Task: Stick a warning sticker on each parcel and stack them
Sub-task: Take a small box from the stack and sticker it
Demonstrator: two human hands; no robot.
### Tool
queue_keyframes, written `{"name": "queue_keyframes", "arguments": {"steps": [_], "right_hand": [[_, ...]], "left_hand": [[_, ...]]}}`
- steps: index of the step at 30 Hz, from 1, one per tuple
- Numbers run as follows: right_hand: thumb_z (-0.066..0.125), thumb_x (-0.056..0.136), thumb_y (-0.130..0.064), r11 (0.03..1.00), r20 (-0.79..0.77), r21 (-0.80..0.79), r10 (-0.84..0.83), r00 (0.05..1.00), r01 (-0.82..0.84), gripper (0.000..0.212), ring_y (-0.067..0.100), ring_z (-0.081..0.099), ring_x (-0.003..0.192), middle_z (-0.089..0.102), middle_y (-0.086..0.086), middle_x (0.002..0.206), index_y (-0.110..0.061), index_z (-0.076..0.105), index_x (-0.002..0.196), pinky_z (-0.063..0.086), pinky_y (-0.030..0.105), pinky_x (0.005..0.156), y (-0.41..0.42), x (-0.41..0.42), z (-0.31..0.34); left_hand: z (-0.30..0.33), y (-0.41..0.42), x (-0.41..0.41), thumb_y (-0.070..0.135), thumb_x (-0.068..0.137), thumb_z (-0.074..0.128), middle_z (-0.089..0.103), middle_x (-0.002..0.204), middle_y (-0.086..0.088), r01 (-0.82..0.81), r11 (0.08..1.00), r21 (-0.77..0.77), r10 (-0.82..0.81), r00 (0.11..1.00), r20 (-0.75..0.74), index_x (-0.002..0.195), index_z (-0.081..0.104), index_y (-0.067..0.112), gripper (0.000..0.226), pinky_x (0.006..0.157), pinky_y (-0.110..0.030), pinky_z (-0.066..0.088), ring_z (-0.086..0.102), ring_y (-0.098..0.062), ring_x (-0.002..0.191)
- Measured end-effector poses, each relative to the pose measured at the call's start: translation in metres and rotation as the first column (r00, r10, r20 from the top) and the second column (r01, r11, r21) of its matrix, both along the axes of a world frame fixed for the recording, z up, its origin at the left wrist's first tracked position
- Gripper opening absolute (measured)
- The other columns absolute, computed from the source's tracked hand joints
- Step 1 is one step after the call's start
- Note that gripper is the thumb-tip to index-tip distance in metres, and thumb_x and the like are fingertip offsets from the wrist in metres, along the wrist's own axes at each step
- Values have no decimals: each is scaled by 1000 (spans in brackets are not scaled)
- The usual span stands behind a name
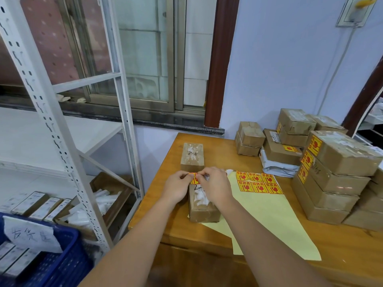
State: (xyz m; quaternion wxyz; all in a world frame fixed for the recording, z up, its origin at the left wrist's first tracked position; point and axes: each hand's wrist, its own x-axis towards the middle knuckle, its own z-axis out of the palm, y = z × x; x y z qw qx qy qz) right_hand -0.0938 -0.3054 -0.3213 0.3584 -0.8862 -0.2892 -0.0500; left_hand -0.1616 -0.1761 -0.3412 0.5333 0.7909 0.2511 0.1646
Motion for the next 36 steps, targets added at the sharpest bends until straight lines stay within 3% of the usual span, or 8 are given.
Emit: {"name": "queue_keyframes", "arguments": {"steps": [3,7,11,17,21,25,30,36], "right_hand": [[63,98,-36,1000,-13,-2,-4,1000,4,15,21,47,108,67,-5,107,-27,76,100,37,31,77,0,0,0],[65,97,-36,1000,-36,17,-1,999,1,15,22,47,110,67,-4,107,-26,75,101,41,33,79,0,-1,0],[65,97,-36,999,-37,32,-3,999,4,13,19,47,111,68,-7,111,-29,73,104,43,33,81,0,-2,-1],[62,98,-39,1000,-32,14,-15,999,15,19,18,47,114,69,-7,113,-28,73,110,40,31,81,0,-1,-2],[57,102,-37,1000,-34,-5,0,999,0,26,22,47,118,67,-3,119,-28,69,124,45,35,87,0,1,-2],[52,104,-36,998,-31,-53,29,999,-31,33,24,44,118,62,0,124,-33,63,136,42,36,92,0,0,-1],[56,101,-29,996,7,-43,80,997,-80,26,22,52,114,64,-6,117,-36,74,118,30,25,89,1,0,-4],[52,98,-41,983,56,-182,-3,998,13,29,22,45,131,61,-6,141,-41,74,117,45,36,101,-2,-9,7]], "left_hand": [[3,3,5,45,100,61,71,98,5,-25,1000,10,25,999,-48,100,74,23,26,85,-39,50,64,-18,96],[6,8,10,60,91,61,72,90,-11,-49,996,-70,45,997,-67,86,68,11,49,81,-51,59,69,-32,90],[2,10,13,65,86,56,72,82,-10,-47,996,-77,42,997,-68,72,62,18,49,80,-58,60,71,-35,85],[3,9,9,59,96,54,71,87,-12,-25,996,-82,20,998,-57,80,66,17,46,81,-56,58,68,-36,88],[1,8,9,57,98,51,71,83,-10,-1,998,-66,-2,999,-43,75,66,23,44,71,-44,49,65,-29,81],[1,10,7,50,103,49,69,92,-19,22,998,-67,-24,999,-28,87,68,10,48,70,-40,42,58,-24,77],[5,8,5,42,107,48,68,86,-17,26,997,-77,-29,999,-30,94,68,1,48,71,-36,41,57,-21,76],[7,5,3,39,109,46,61,77,-12,19,997,-79,-22,999,-37,82,63,3,48,67,-35,36,51,-21,72]]}}
